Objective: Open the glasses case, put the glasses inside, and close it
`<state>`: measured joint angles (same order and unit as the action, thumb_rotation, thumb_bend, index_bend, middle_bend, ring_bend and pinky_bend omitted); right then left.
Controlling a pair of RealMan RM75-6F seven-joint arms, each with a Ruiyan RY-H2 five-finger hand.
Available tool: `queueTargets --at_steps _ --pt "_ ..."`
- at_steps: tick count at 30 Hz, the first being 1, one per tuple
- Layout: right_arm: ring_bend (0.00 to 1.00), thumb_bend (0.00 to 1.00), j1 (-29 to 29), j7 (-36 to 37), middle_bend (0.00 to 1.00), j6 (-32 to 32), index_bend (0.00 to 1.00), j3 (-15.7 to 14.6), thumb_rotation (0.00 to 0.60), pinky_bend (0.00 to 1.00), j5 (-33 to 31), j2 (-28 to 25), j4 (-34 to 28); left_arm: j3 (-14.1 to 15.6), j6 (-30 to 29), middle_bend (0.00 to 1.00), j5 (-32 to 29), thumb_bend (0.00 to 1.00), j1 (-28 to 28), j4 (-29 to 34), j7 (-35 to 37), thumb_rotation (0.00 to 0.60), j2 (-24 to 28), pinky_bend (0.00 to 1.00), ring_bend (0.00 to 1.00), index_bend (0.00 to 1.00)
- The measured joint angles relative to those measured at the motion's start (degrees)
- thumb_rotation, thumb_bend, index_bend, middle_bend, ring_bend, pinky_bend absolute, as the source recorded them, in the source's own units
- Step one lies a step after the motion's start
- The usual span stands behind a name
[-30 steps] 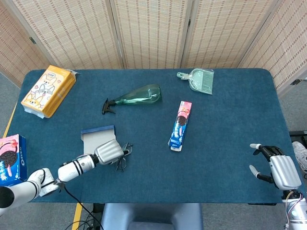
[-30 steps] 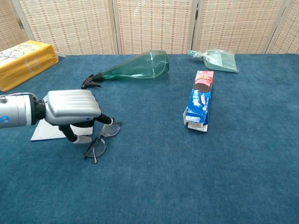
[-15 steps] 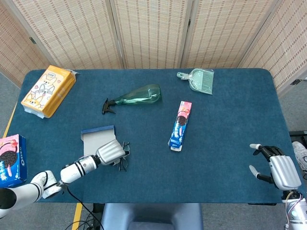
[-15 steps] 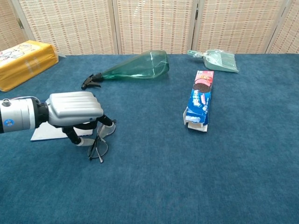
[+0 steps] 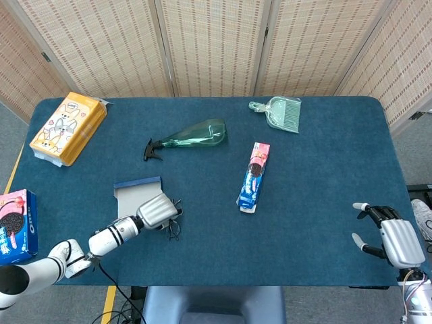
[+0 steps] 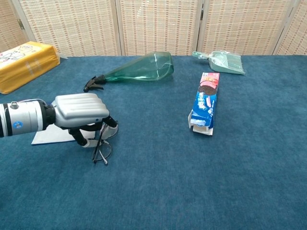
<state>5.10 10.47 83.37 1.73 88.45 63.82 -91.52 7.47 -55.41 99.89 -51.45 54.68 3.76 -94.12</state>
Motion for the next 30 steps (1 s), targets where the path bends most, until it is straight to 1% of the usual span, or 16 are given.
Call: queueTargets --at_steps 5,9,12,17,23,30 --pt "0.32 0.29 0.00 0.09 0.42 0.00 0.25 0.04 0.600 0.24 -0.03 0.01 0.05 -0.21 -0.65 0.98 -0.10 0.39 0.26 -0.44 -0.08 0.600 -0.49 1.00 0.96 0.60" --pt "0.32 0.29 -0.04 0.13 0.42 0.02 0.25 0.05 0.600 0.24 -0.07 -0.02 0.09 -0.27 -1.88 0.98 0.10 0.44 0.66 -0.43 0.08 0.600 -0.60 1.00 0.96 0.64" --pt "0.32 0.29 0.01 0.21 0.42 -0.02 0.25 0.06 0.600 0.24 0.01 0.03 0.14 -0.40 -2.15 0.98 -0.14 0.47 0.91 0.40 0.59 0.600 -0.35 1.00 0.97 0.66" --pt "0.32 0.29 0.11 0.36 0.42 0.00 0.25 0.14 0.600 0.24 0.13 0.08 0.21 -0.97 -2.00 0.98 -1.48 0.48 1.47 2.72 0.55 0.600 0.79 1.00 0.97 0.67" --pt "0.32 0.29 0.33 0.45 0.42 -0.23 0.25 0.25 0.600 0.24 0.12 0.04 0.32 -2.55 -1.71 0.98 -5.17 0.48 3.06 5.95 -1.07 0.600 3.52 1.00 0.97 0.68" --pt "0.32 0.29 0.75 0.71 0.42 -0.61 0.25 0.31 0.600 0.24 0.37 0.34 0.60 -4.50 1.88 0.98 -11.54 0.48 4.78 8.82 -4.98 0.600 6.10 1.00 0.97 0.67"
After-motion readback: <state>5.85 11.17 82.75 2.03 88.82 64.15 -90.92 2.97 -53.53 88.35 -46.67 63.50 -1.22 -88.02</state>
